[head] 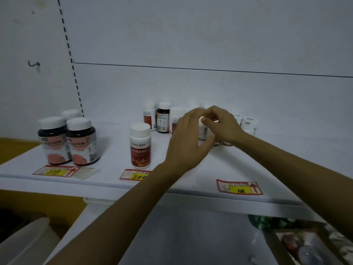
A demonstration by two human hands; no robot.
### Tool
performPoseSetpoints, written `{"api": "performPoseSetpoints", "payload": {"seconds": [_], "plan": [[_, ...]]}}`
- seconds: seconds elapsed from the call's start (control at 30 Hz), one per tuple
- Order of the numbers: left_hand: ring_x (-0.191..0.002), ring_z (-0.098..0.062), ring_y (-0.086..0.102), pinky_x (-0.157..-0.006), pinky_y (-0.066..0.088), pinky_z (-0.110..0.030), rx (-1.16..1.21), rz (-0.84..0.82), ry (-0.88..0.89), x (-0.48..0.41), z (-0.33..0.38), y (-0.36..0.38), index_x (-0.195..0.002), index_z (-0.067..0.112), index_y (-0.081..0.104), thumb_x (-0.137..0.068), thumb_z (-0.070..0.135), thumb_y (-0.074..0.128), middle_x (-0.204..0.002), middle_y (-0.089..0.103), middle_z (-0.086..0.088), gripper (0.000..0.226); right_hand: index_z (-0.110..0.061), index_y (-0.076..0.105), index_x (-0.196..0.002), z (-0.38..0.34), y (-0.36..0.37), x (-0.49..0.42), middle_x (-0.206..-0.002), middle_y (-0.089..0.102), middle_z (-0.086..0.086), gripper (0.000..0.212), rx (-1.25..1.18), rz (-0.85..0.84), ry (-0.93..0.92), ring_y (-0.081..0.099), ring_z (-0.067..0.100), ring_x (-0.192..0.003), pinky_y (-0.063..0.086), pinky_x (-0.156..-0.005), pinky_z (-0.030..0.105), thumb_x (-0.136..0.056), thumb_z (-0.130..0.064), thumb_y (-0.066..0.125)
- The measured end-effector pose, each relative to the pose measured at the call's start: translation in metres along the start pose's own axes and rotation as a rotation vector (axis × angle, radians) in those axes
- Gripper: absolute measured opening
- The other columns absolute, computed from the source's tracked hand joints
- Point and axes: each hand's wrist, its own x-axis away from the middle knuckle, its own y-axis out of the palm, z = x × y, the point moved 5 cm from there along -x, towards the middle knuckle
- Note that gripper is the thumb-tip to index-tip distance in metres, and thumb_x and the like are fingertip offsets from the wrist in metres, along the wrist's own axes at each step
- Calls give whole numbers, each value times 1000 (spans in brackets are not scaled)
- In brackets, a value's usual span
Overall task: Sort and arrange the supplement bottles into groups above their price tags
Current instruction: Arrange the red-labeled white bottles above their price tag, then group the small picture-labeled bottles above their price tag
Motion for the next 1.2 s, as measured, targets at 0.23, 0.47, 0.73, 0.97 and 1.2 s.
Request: {"api": "performPoseSetpoints", "payload": {"seconds": [0.23,0.47,0.73,0.97,1.2], "plan": [[-112,-19,54,-92,50,-42,98,-82,-327,-39,-20,85,-126,21,43,-74,41,65,-125,55,0,60,-14,56,-117,54,-43,1,-118,60,6,26,185,-70,-83,55,18,-107,42,-87,28,-93,-23,54],[-104,-18,55,-85,50,-40,5,80,-549,-40,-41,121,-112,22,39,-64,43,77,-116,55,1,64,-13,48,-127,93,-62,30,-110,54,-3,37,-143,74,50,54,12,-99,46,-77,16,-92,-20,57],[-88,-12,59,-79,52,-30,-48,-10,-534,-32,-40,105,-110,22,44,-70,38,77,-100,55,9,54,-6,55,-119,99,-52,49,-104,58,-2,31,-301,187,5,56,6,-92,41,-71,-3,-89,-13,60],[-89,-10,62,-79,52,-20,92,-130,-567,-12,-28,92,-112,21,57,-75,20,74,-105,64,4,41,-9,48,-126,106,-32,59,-126,59,5,48,-247,18,53,57,19,-112,43,-87,18,-84,-22,69],[-91,-11,67,-81,54,-18,613,-63,-649,9,-11,85,-106,12,62,-86,7,60,-102,69,-3,21,-13,44,-132,102,-16,70,-126,61,4,62,-291,-266,12,63,16,-104,51,-86,24,-79,-25,74]]}}
